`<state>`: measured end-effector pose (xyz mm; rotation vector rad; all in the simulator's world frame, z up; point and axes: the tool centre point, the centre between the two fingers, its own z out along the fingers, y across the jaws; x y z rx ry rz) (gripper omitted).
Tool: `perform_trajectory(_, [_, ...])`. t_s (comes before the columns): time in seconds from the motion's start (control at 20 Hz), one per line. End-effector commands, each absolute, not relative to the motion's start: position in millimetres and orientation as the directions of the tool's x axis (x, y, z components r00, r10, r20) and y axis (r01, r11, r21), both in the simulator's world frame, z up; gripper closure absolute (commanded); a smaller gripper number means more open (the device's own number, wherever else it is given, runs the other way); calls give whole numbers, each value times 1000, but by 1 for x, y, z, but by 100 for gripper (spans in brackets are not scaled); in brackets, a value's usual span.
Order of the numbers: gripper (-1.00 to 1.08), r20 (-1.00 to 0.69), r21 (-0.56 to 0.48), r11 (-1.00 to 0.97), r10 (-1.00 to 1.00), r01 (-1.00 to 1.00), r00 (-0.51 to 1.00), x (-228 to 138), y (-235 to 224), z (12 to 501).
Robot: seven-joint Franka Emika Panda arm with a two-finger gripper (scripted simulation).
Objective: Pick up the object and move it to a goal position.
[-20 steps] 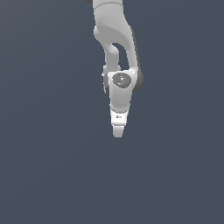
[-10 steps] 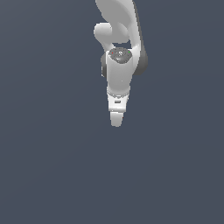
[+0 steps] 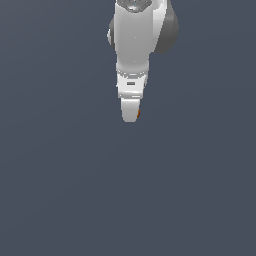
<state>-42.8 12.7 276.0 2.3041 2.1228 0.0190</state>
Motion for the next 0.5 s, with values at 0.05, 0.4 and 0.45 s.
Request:
perform_trajectory(0.05, [108, 4, 12, -81, 997, 997, 81, -46, 9, 314])
perform_trajectory(0.4, [108, 3, 6, -83, 997, 997, 83, -48, 0, 382])
perform_trajectory(0.45, [108, 3, 5, -83, 997, 997, 83, -48, -2, 389])
